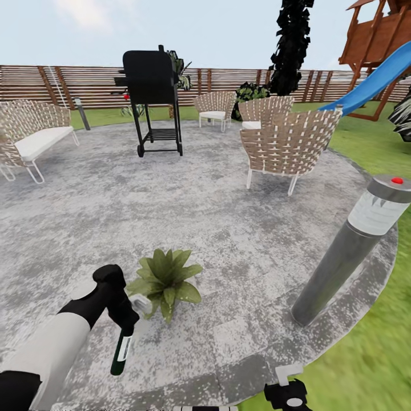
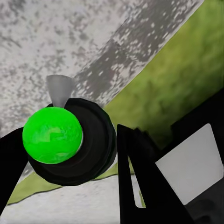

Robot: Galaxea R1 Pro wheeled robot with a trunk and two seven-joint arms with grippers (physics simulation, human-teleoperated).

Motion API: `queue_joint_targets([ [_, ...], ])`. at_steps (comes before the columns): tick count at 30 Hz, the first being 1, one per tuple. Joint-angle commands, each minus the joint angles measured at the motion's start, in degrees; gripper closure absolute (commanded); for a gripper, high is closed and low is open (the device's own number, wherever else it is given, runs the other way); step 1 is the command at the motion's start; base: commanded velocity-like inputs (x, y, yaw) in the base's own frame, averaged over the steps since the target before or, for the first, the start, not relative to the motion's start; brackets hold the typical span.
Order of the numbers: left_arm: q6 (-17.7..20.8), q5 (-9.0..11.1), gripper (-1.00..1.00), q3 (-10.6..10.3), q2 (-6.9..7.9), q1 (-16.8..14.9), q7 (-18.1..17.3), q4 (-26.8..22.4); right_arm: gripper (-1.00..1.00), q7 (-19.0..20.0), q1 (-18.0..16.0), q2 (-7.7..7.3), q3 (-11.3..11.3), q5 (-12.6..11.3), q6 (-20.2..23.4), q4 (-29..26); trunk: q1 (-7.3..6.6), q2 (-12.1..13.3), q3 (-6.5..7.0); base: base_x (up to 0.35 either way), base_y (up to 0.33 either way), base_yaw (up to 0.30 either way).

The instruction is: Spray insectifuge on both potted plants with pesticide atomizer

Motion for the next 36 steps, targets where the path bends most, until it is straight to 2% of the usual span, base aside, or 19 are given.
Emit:
queue_joint_targets([
  [1, 0.6, -0.5, 1.00, -0.2, -0.17, -0.2, -0.6, -0.1, -1.00, -0.3, 0.0, -0.01, 0.3, 0.1, -0.1, 0.1, -0.01, 0.0, -0.08, 0.000, 0.000, 0.070],
  [4, 0.7, -0.3, 1.00, -0.3, -1.09, -0.5, -0.6, -0.2, -1.00, -0.3, 0.0, -0.05, 0.2, 0.1, -0.1, 0.0, -0.01, 0.0, -0.12, 0.000, 0.000, 0.024],
  [10, 1.1, -3.0, 1.00, -0.3, -3.47, -1.8, -0.6, -0.4, -1.00, -0.3, 0.0, -0.06, 0.2, 0.1, -0.1, 0.0, -0.01, 0.0, -0.12, 0.000, 0.020, 0.002],
  [14, 1.0, -3.2, 1.00, -0.3, -3.46, -2.5, -0.6, -0.2, -1.00, -0.3, 0.0, -0.06, 0.2, 0.1, -0.1, 0.1, -0.01, 0.0, -0.12, 0.000, 0.068, 0.000],
  [21, 0.6, -3.2, 1.00, -0.2, -1.78, -2.5, -0.6, -0.2, -1.00, -0.3, 0.0, -0.10, 0.2, 0.1, -0.1, 0.1, -0.01, 0.0, -0.12, 0.000, 0.005, 0.000],
  [33, 0.9, -3.2, 1.00, -0.3, -2.67, -2.0, -0.6, -0.1, -1.00, -0.3, 0.0, -0.14, 0.2, 0.1, -0.1, 0.1, -0.01, 0.0, -0.12, 0.101, 0.051, 0.000],
  [34, 1.0, -3.2, 1.00, -0.3, -3.13, -2.1, -0.6, -0.2, -1.00, -0.2, 0.0, -0.14, 0.2, 0.1, -0.1, 0.1, -0.01, 0.0, -0.12, 0.004, 0.002, 0.000],
  [36, 1.2, -3.2, 1.00, -0.8, -5.53, -2.4, -0.6, -0.3, -1.00, -0.3, 0.0, -0.12, 0.2, 0.1, -0.1, 0.1, -0.01, 0.0, -0.12, 0.002, 0.001, 0.000],
])
